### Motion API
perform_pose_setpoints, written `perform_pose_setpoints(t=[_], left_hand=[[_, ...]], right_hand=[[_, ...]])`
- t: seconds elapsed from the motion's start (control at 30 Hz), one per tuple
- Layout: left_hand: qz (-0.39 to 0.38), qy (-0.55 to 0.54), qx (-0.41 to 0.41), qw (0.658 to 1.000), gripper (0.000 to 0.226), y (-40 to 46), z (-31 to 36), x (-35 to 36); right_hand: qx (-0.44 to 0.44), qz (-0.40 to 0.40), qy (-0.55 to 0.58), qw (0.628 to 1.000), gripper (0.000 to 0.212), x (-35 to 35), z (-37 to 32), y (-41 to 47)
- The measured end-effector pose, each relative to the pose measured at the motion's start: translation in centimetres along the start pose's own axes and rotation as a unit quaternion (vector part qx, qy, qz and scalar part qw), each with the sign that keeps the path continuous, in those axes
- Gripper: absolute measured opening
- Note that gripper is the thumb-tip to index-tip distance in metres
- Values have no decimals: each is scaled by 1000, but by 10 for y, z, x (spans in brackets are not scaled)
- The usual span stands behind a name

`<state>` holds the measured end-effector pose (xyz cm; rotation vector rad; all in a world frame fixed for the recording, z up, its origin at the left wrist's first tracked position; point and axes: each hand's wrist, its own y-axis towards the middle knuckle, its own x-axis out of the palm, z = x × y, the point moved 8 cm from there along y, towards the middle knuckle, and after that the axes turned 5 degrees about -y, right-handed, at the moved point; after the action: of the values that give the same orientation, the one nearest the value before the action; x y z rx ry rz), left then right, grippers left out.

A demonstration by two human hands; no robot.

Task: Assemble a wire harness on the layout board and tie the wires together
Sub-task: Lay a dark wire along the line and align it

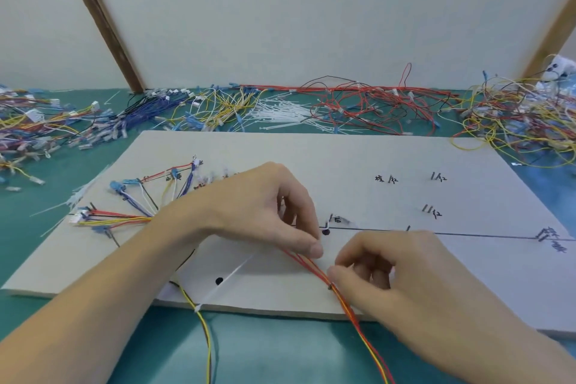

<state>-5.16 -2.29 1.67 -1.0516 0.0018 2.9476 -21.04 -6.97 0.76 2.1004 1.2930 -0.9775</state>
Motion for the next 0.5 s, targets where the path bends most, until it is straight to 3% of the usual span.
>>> perform_pose_setpoints(t=[0.17, 0.27, 0.5], left_hand=[[-57, 54, -13, 997, 12, -4, 8, 14], [-56, 65, -10, 996, 6, -4, 11, 15], [-51, 67, 10, 996, 5, -8, 17, 12]], right_hand=[[31, 4, -74, 997, 28, 11, 0, 5], [49, -3, -43, 998, 17, 13, -4, 6], [73, 2, -9, 997, 14, 17, -6, 5]])
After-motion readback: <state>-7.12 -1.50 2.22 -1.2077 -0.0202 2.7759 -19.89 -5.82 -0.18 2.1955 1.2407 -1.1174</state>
